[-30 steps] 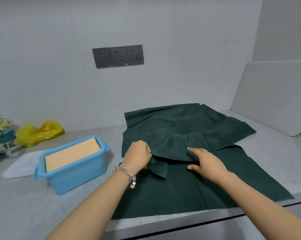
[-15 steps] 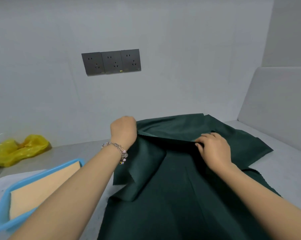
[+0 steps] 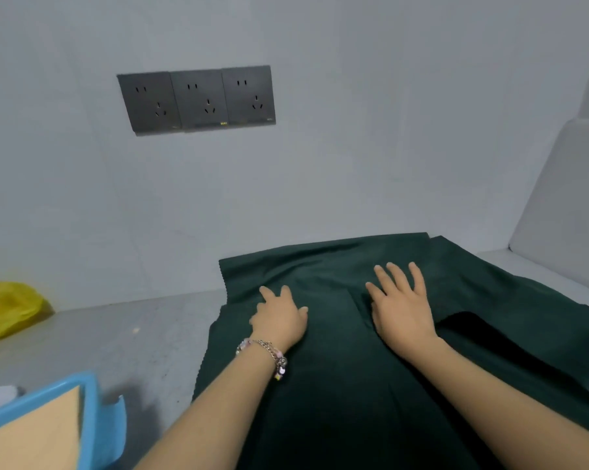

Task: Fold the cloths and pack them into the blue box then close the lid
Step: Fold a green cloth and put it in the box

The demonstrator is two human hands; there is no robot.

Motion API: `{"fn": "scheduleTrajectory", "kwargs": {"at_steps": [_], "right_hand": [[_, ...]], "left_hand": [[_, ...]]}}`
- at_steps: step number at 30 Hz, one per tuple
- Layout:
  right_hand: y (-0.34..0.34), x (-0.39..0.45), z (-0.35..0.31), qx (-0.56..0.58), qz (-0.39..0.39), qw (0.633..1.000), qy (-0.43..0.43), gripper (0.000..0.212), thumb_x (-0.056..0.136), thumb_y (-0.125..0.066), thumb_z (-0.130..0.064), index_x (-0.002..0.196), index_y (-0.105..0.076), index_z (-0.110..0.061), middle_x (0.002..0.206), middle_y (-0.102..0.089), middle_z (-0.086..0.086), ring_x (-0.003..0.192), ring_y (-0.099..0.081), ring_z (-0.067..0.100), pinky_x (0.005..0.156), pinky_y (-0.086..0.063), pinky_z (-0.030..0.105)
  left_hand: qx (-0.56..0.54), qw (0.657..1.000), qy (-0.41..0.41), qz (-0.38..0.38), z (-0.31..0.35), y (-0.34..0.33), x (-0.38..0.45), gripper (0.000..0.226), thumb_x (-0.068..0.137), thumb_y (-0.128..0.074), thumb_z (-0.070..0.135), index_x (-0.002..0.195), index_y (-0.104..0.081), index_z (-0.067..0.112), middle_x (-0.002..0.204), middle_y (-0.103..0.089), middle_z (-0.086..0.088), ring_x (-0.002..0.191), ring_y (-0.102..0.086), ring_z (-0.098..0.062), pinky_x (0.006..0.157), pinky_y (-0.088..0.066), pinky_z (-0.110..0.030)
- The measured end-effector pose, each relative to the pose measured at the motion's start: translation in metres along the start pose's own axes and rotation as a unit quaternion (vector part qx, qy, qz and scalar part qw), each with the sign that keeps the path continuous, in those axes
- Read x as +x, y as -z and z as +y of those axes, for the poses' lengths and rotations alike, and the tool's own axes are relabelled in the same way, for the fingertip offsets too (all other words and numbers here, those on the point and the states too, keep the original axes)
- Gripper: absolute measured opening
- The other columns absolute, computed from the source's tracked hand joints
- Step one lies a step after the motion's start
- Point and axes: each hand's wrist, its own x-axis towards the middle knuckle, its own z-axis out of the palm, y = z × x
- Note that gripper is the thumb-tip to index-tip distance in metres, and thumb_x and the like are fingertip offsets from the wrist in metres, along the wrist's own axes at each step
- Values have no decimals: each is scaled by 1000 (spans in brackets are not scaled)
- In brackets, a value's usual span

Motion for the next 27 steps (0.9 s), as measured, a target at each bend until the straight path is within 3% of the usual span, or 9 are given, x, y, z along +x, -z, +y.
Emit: {"fn": "scheduleTrajectory", "kwargs": {"at_steps": [2,5,7,9,12,14,21,27], "right_hand": [[-19,-10,0,59,36,997,34,29,80,-68,-31,107,-71,-22,124,-63,5,121,-52,26,112,-20,48],[-32,-19,21,124,-83,987,-67,43,94,-36,-49,131,-52,-33,144,-44,-2,134,-34,21,111,-17,38],[-45,-26,41,142,-165,967,-135,53,94,-22,-58,142,-35,-37,153,-28,1,141,-21,24,114,-13,43],[-48,-38,54,173,-209,952,-144,54,95,-17,-58,145,-25,-38,157,-18,4,144,-10,26,117,-5,49],[-39,-47,52,94,-152,975,-129,50,98,-17,-49,145,-27,-34,158,-13,5,145,-1,27,113,7,52],[-27,-55,48,81,-110,985,-108,47,99,-22,-43,143,-34,-31,157,-15,6,145,-3,24,114,6,48],[26,-113,14,224,-91,969,-55,38,97,-35,-40,130,-51,-32,142,-45,-8,136,-24,12,111,-9,32],[57,-174,-16,271,-70,960,0,37,95,-39,-43,129,-53,-34,136,-49,-14,128,-30,9,102,-10,25]], "left_hand": [[-13,999,10,-40,4,-24,3,67,95,-32,54,150,-12,20,156,6,-19,141,-15,-39,110,-23,-57],[-1,998,25,-64,0,-45,5,69,94,-19,61,151,-2,27,157,8,-17,144,5,-36,112,-1,-61],[9,997,27,-66,-3,-56,5,69,94,-14,62,151,2,28,157,9,-17,145,10,-33,111,7,-59],[-4,998,21,-56,-2,-59,1,69,93,-13,63,151,2,27,157,8,-16,145,11,-31,112,9,-58],[-25,998,16,-50,1,-54,-8,70,94,-17,61,152,-5,23,157,6,-18,145,8,-31,113,6,-56],[-28,999,9,-46,4,-49,-22,70,95,-20,60,151,-10,21,157,5,-20,145,6,-31,113,5,-56],[-52,996,-45,-56,7,-28,-105,64,96,-28,54,148,-23,18,157,-3,-19,146,1,-29,115,1,-54],[-56,992,-81,-74,-7,-37,-180,63,95,-32,53,148,-24,19,157,-4,-16,146,2,-26,115,-1,-51]]}}
